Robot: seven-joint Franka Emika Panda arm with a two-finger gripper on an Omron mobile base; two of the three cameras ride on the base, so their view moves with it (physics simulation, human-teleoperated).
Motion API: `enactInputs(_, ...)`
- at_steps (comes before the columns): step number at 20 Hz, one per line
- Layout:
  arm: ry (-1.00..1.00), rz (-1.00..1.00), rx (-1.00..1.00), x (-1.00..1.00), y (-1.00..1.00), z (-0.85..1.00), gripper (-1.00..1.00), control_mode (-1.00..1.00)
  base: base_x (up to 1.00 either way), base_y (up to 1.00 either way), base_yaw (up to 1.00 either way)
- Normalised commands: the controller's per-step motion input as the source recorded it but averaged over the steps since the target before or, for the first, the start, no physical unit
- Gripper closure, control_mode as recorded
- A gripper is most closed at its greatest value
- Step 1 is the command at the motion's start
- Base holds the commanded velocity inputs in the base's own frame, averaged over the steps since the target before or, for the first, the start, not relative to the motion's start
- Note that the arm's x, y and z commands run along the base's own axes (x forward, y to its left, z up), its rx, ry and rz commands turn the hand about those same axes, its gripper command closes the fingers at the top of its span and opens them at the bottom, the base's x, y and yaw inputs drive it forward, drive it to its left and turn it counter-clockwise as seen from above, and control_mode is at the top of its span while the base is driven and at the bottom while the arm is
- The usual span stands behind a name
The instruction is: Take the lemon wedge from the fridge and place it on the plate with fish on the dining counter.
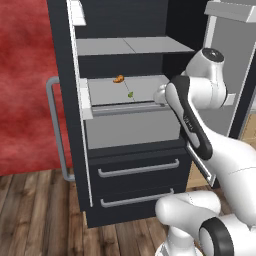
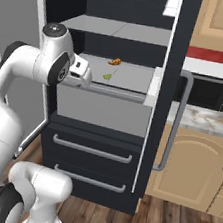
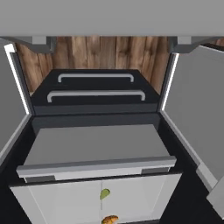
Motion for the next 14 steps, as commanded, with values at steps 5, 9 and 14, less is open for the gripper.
enactInputs(5, 0.00, 0.00, 0.00, 0.01, 0.00, 0.00, -1.00, -1.00, 0.00, 0.00, 0.00)
enactInputs(9, 0.00, 0.00, 0.00, 0.25, 0.00, 0.00, -1.00, 1.00, 0.16, 0.00, 0.00)
enactInputs(14, 0.00, 0.00, 0.00, 0.00, 0.00, 0.00, -1.00, 1.00, 0.76, 0.00, 0.00)
